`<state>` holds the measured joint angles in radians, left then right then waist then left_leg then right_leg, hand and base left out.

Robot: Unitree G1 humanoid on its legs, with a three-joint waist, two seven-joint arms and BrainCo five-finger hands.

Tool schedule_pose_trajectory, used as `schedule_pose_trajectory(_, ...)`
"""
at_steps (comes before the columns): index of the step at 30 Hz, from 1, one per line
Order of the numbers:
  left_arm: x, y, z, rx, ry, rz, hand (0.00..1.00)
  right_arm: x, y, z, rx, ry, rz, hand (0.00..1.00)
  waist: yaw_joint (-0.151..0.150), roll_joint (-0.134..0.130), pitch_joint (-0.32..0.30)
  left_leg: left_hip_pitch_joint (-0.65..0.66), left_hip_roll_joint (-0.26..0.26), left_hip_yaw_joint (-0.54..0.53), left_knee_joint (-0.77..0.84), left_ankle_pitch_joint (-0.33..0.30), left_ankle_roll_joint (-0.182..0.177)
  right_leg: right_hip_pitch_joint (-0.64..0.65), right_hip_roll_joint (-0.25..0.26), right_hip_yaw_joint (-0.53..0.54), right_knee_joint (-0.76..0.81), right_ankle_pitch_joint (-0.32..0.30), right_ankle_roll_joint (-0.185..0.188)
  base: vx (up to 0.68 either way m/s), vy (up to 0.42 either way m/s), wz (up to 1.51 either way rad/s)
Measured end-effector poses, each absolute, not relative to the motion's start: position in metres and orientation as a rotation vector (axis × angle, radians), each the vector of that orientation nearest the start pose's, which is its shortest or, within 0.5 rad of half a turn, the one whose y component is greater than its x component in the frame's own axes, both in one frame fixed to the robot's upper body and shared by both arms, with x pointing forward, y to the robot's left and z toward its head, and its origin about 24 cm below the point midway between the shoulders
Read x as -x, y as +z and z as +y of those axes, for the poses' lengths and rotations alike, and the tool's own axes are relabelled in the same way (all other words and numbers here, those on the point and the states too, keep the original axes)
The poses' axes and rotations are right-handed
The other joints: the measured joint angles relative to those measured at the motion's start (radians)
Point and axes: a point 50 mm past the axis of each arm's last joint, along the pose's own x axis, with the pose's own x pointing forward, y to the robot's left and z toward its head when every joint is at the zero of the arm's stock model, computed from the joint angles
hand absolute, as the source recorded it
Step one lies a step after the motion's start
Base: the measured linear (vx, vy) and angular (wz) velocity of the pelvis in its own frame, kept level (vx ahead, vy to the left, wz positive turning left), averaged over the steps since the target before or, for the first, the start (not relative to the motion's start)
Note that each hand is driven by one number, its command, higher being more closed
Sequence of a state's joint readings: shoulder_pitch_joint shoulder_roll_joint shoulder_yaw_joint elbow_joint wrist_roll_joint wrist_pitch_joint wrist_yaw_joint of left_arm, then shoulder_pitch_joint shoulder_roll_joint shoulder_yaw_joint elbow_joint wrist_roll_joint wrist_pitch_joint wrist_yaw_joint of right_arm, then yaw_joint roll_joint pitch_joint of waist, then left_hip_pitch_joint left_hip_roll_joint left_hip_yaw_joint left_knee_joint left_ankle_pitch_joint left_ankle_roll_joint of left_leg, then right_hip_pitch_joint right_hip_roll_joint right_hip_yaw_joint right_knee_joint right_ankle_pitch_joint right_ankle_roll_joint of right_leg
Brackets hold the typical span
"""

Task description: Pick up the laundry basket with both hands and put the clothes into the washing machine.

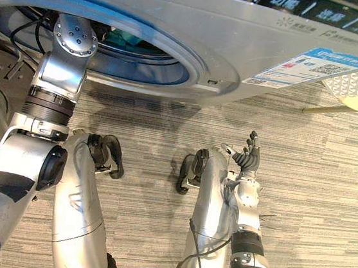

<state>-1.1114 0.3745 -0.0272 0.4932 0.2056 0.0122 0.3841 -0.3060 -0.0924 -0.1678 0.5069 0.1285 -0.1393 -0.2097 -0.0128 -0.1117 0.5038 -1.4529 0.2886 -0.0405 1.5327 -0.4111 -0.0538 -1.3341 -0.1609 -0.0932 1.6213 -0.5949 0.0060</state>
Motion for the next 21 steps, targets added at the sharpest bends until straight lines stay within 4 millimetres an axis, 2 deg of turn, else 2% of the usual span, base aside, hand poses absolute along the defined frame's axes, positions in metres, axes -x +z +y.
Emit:
schedule_pose_trajectory(4, -0.379, 0.261, 0.171, -0.356, 0.287, -0.576, 0.0, -0.298, 0.008, -0.195, -0.085, -0.32, 0.147, 0.0, 0.012, 0.0, -0.008, 0.088, -0.007, 0.005, -0.097, 0.029, -0.021, 0.09, 0.0, -0.03, -0.087, 0.011, -0.019, 0.05, -0.092, 0.11)
schedule_pose_trajectory(5, -0.376, 0.231, 0.168, -0.325, 0.247, -0.505, 0.0, -0.292, -0.001, -0.192, -0.095, -0.315, 0.186, 0.0, 0.023, 0.001, -0.049, 0.106, -0.007, 0.008, -0.139, 0.035, -0.029, 0.106, 0.001, -0.042, -0.125, 0.016, -0.027, 0.09, -0.104, 0.07)
schedule_pose_trajectory(6, -0.373, 0.212, 0.166, -0.307, 0.234, -0.464, 0.0, -0.288, -0.007, -0.19, -0.101, -0.316, 0.209, 0.0, 0.027, -0.001, -0.076, 0.116, -0.007, 0.01, -0.165, 0.041, -0.033, 0.117, 0.002, -0.049, -0.148, 0.019, -0.032, 0.09, -0.084, 0.08)
schedule_pose_trajectory(7, -0.371, 0.2, 0.165, -0.296, 0.226, -0.436, 0.0, -0.286, -0.009, -0.19, -0.101, -0.316, 0.221, 0.0, 0.029, 0.0, -0.084, 0.131, -0.008, 0.011, -0.182, 0.047, -0.034, 0.133, 0.002, -0.055, -0.164, 0.02, -0.033, 0.12, -0.082, 0.12)
schedule_pose_trajectory(9, -0.357, 0.15, 0.162, -0.242, 0.204, -0.307, 0.0, -0.282, -0.015, -0.189, -0.086, -0.312, 0.25, 0.0, 0.031, 0.0, -0.088, 0.229, -0.01, 0.012, -0.252, 0.056, -0.046, 0.236, 0.003, -0.077, -0.234, 0.023, -0.036, 0.13, -0.078, 0.16)
schedule_pose_trajectory(10, -0.352, 0.135, 0.162, -0.22, 0.201, -0.266, 0.0, -0.28, -0.017, -0.189, -0.082, -0.314, 0.258, 0.0, 0.031, 0.001, -0.098, 0.248, -0.011, 0.012, -0.27, 0.057, -0.048, 0.258, 0.004, -0.082, -0.252, 0.023, -0.036, 0.13, -0.072, 0.16)
schedule_pose_trajectory(11, -0.338, 0.1, 0.162, -0.162, 0.194, -0.158, 0.0, -0.272, -0.025, -0.191, -0.074, -0.321, 0.287, 0.0, 0.032, 0.002, -0.127, 0.302, -0.012, 0.015, -0.314, 0.062, -0.055, 0.313, 0.006, -0.094, -0.294, 0.023, -0.036, 0.14, -0.07, 0.16)
schedule_pose_trajectory(13, -0.321, 0.067, 0.163, -0.112, 0.183, -0.058, 0.0, -0.264, -0.032, -0.193, -0.056, -0.326, 0.319, 0.0, 0.037, 0.003, -0.147, 0.366, -0.014, 0.016, -0.361, 0.066, -0.062, 0.382, 0.01, -0.107, -0.342, 0.024, -0.035, 0.15, -0.064, 0.14)
schedule_pose_trajectory(15, -0.288, 0.018, 0.165, -0.065, 0.175, 0.108, 0.0, -0.248, -0.046, -0.196, -0.032, -0.337, 0.386, 0.0, 0.054, 0.013, -0.174, 0.486, -0.012, 0.021, -0.449, 0.077, -0.074, 0.508, 0.024, -0.129, -0.44, 0.039, -0.034, 0.16, -0.051, 0.09)
schedule_pose_trajectory(16, -0.279, 0.008, 0.167, -0.061, 0.171, 0.145, 0.0, -0.243, -0.05, -0.197, -0.03, -0.34, 0.405, 0.0, 0.056, 0.015, -0.18, 0.518, -0.012, 0.023, -0.475, 0.082, -0.076, 0.54, 0.026, -0.134, -0.467, 0.044, -0.032, 0.18, -0.043, 0.18)
schedule_pose_trajectory(18, -0.248, -0.028, 0.172, -0.059, 0.167, 0.291, 0.0, -0.227, -0.065, -0.199, -0.007, -0.347, 0.473, 0.0, 0.059, 0.027, -0.197, 0.65, -0.019, 0.036, -0.602, 0.114, -0.078, 0.676, 0.03, -0.157, -0.596, 0.08, -0.018, 0.15, -0.01, 0.22)
schedule_pose_trajectory(21, -0.218, -0.066, 0.179, -0.065, 0.17, 0.468, 0.0, -0.213, -0.082, -0.197, 0.003, -0.334, 0.562, 0.0, 0.06, 0.039, -0.22, 0.788, -0.026, 0.072, -0.74, 0.154, -0.072, 0.802, 0.04, -0.16, -0.74, 0.133, -0.002, 0.12, 0.051, 0.02)
